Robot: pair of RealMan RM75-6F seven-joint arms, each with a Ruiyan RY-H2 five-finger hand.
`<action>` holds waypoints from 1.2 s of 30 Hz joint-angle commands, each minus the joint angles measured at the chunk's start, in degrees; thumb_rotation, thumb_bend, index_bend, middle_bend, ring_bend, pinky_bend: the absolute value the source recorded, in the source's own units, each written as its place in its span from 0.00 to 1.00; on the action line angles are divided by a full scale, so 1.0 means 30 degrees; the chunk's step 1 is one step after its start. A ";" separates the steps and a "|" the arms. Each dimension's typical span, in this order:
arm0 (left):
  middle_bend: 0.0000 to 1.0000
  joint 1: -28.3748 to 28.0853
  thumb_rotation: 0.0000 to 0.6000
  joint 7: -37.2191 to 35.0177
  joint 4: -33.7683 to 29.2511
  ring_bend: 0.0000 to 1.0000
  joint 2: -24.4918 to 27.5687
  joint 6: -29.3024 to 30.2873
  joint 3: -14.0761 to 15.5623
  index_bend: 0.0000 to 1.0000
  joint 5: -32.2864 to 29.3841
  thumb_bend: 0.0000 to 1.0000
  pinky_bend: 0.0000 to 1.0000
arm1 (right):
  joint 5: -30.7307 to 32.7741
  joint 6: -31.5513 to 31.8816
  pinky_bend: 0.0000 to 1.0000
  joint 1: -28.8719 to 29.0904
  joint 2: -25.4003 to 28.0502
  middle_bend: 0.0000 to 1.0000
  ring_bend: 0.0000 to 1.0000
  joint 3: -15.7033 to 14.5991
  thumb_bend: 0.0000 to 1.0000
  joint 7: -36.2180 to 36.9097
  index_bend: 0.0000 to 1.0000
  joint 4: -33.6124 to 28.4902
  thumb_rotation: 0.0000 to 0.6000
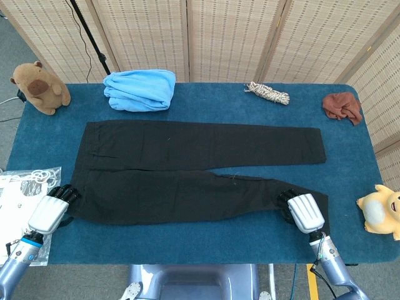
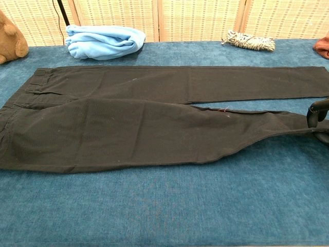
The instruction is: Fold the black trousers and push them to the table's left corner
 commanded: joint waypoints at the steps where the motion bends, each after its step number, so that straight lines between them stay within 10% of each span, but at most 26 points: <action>1: 0.42 -0.0032 1.00 -0.0241 0.0260 0.26 -0.0257 0.0242 0.0042 0.46 -0.0015 0.18 0.34 | 0.0003 -0.0011 0.72 0.0001 0.0013 0.50 0.43 -0.0011 0.52 0.0013 0.55 -0.0037 1.00; 23: 0.60 -0.0388 1.00 -0.1299 0.1041 0.39 -0.0827 0.0137 0.0308 0.62 -0.0349 0.40 0.49 | -0.0093 0.0060 0.72 0.0013 0.0165 0.49 0.43 -0.0085 0.52 0.0104 0.55 -0.0348 1.00; 36: 0.64 -0.1851 1.00 -0.1563 -0.3730 0.42 0.1439 0.0116 -0.1715 0.69 -0.1942 0.40 0.50 | 0.0469 -0.0311 0.72 0.1207 0.0962 0.50 0.43 0.1439 0.52 -0.0211 0.57 -0.1306 1.00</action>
